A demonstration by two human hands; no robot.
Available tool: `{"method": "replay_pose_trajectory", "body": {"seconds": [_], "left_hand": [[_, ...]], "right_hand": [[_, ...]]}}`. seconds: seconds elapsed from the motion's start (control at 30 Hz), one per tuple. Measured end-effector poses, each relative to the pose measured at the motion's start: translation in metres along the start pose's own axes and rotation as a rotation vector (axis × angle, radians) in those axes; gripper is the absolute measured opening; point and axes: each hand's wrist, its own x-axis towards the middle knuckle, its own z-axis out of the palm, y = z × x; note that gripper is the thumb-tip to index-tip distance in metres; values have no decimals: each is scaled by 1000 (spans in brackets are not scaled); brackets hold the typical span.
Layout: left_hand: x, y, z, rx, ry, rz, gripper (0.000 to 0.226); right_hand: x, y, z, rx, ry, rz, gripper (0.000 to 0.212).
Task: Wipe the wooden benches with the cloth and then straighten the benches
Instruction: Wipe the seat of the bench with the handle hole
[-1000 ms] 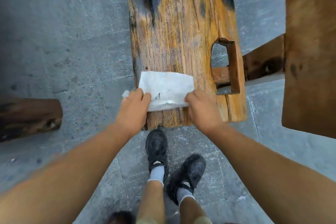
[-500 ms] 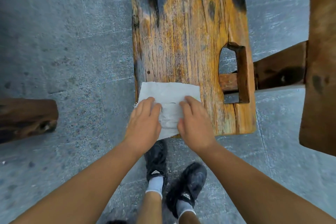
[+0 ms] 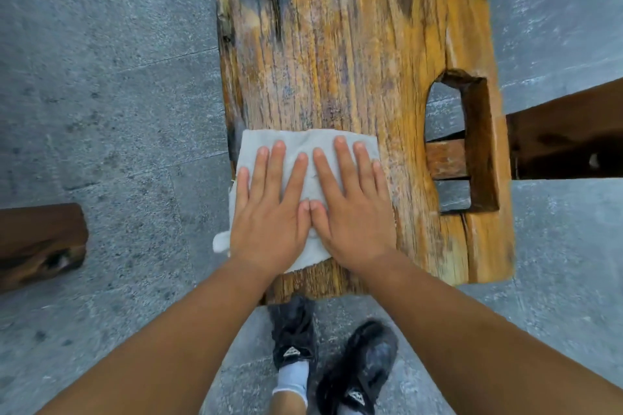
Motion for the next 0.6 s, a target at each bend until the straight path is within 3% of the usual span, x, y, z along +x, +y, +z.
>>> {"method": "replay_pose_trajectory", "body": {"seconds": [0.6], "left_hand": [[313, -75, -101, 88, 142, 1, 63]], "right_hand": [[331, 40, -89, -89, 108, -47, 66]]}}
